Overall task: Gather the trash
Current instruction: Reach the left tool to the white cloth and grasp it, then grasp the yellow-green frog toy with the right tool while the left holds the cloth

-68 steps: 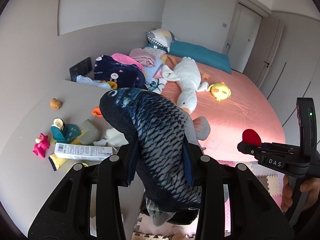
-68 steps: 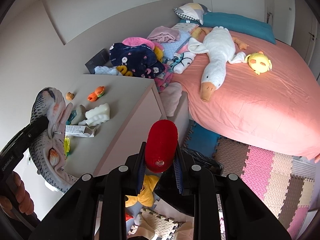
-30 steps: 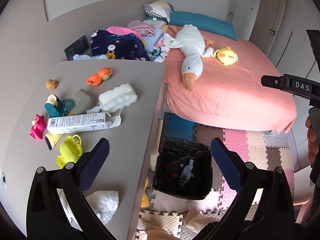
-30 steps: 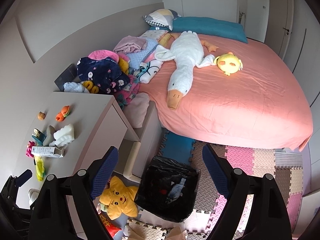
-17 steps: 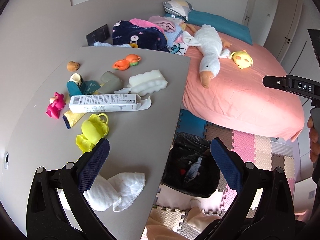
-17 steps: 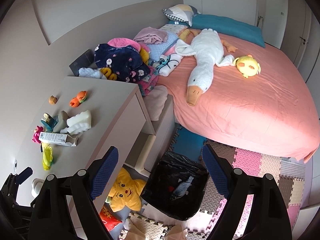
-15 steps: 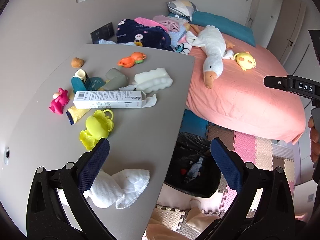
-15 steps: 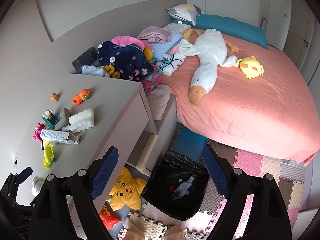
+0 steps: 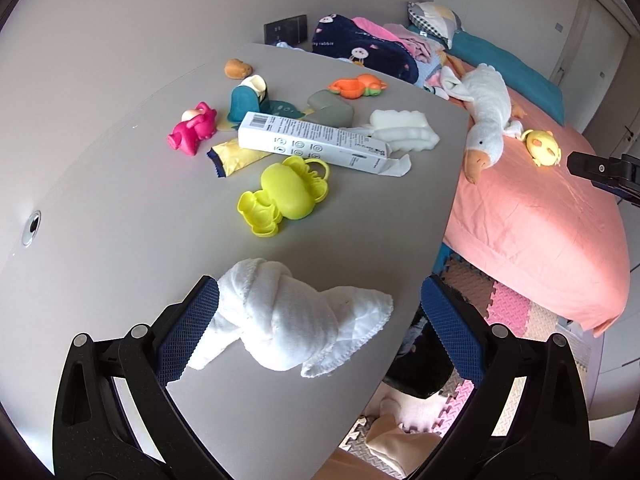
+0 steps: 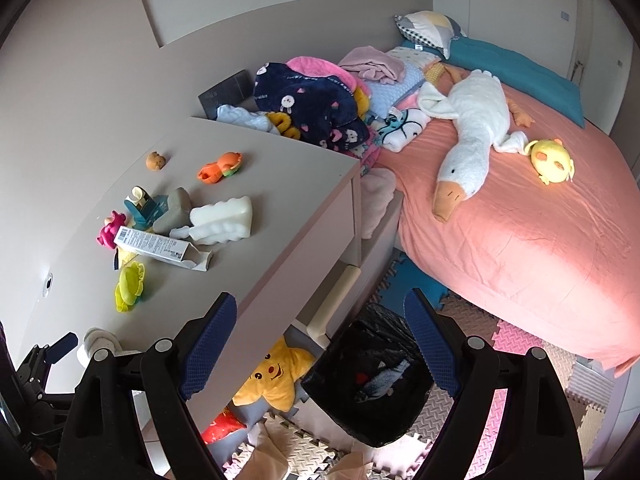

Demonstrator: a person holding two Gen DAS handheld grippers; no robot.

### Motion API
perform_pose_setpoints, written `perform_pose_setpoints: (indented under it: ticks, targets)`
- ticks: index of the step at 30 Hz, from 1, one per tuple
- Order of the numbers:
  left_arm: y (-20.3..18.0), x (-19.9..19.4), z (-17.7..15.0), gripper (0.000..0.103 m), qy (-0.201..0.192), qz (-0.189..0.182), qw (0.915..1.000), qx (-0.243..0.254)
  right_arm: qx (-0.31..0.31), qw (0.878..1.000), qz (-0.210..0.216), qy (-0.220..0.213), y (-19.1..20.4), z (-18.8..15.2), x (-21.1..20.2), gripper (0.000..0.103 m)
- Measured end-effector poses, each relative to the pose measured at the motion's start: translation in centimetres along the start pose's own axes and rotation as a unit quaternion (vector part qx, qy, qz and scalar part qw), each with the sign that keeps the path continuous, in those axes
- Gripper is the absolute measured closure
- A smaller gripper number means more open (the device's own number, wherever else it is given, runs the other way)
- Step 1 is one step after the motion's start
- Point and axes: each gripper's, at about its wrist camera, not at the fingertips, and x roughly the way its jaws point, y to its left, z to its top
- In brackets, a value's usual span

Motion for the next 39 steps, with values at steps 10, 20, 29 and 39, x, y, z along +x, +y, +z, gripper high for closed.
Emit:
perform_pose_setpoints:
  ticks: [10, 20, 29, 39]
  targets:
    - [2.0, 3.1, -2.0, 0.005, 0.039, 0.022, 0.9989, -0.013, -0.021, 1.000, 0.012, 0.003, 1.9, 0.1, 0.4, 0.017]
    - [2.8, 3.4, -2.5, 0.011, 0.028, 0.022, 0.9992, -0.016, -0.024, 1.000, 0.013, 0.007, 2.8, -0.1, 0.8, 0.017]
    - [4.8, 2.8, -2.3, 0.042, 0.014, 0.004, 0.9983, -0.056, -0.033, 0.999, 0.022, 0.019, 4.6, -0.4, 1.9, 0.017]
    - [7.7, 0.9, -1.8, 0.049, -0.004, 0.018, 0.9977, -0.065, -0.053, 0.997, 0.046, 0.038, 8.8, -0.3, 3.7, 0.017]
